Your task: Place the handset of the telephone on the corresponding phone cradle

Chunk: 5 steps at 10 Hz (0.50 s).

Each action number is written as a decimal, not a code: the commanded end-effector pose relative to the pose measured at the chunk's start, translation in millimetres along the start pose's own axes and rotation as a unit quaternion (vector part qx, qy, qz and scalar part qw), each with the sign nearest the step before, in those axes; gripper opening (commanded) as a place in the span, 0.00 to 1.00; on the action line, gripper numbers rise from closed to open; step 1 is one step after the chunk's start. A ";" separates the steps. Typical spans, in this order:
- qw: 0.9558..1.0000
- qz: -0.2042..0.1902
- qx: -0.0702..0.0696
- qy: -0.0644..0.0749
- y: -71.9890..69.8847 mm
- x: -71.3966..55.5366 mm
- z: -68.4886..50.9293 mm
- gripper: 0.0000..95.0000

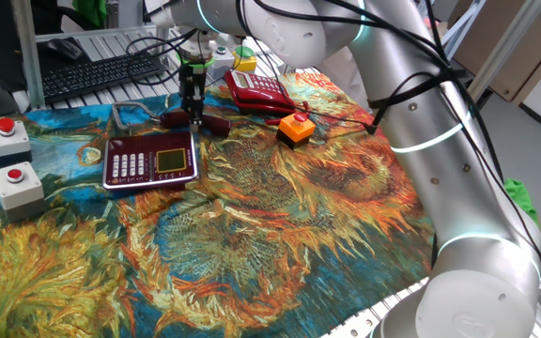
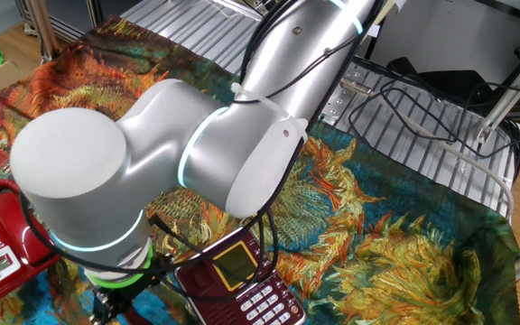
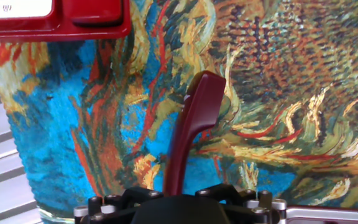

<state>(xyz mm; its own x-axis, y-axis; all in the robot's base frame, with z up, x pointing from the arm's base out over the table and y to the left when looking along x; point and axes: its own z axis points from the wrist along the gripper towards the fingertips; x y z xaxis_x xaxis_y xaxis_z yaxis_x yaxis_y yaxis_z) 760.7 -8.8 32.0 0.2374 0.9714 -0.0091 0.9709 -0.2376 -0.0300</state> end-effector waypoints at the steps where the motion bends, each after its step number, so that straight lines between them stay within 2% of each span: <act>1: 1.000 -0.006 0.001 -0.002 -5.8 -1.3 -0.2 1.00; 5: 1.000 -0.017 0.001 0.000 -27.5 -3.7 -0.8 1.00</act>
<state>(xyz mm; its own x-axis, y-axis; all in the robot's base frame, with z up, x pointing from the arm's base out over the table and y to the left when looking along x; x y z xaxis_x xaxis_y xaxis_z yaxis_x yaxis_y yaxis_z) 728.5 -5.4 33.6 0.2013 0.9795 -0.0052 0.9791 -0.2013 -0.0300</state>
